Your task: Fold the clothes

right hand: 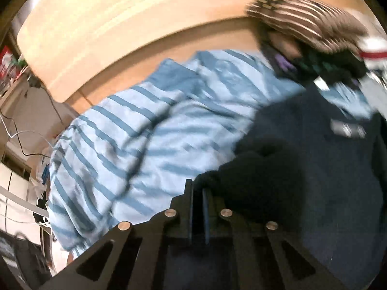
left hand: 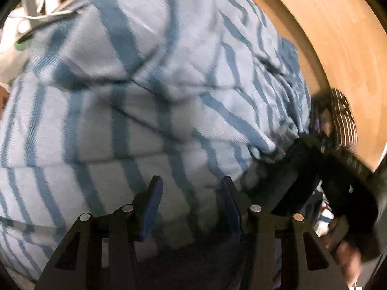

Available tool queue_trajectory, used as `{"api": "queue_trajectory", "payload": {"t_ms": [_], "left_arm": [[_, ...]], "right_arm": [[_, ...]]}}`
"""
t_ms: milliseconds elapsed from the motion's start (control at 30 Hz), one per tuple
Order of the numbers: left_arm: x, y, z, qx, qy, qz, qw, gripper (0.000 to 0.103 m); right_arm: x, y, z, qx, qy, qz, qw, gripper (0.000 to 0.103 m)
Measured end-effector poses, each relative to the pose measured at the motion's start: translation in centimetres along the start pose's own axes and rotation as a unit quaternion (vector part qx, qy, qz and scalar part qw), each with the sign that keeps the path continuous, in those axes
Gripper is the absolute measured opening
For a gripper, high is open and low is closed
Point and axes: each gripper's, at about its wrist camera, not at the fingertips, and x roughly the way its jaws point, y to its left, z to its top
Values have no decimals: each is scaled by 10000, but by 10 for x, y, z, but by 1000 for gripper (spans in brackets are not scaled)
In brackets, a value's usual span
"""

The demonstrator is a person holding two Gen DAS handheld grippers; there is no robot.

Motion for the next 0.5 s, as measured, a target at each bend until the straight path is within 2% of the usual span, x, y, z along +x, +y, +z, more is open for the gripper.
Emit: {"api": "queue_trajectory", "payload": {"t_ms": [100, 233, 300, 333, 367, 400, 467, 500], "left_arm": [[-9, 7, 2, -65, -87, 20, 9999, 51], [-12, 9, 3, 21, -118, 167, 9998, 51], [-10, 7, 3, 80, -106, 211, 9997, 51], [-9, 7, 3, 101, -101, 218, 9997, 51], [-8, 6, 3, 119, -86, 208, 9997, 51], [-7, 6, 2, 125, -79, 190, 9997, 51], [-6, 6, 2, 107, -60, 98, 9999, 51], [-6, 6, 2, 94, -58, 45, 9999, 51]], "right_arm": [[27, 21, 16, -192, 311, -69, 9993, 8], [66, 39, 10, -492, 754, -383, 9952, 8], [82, 46, 4, -642, 925, -521, 9923, 14], [84, 47, 1, -677, 928, -499, 9921, 20], [86, 48, -1, -712, 931, -476, 9920, 32], [87, 49, -2, -721, 937, -401, 9922, 39], [80, 47, -1, -598, 965, 43, 9935, 72], [73, 45, 1, -465, 971, 374, 9935, 78]]}}
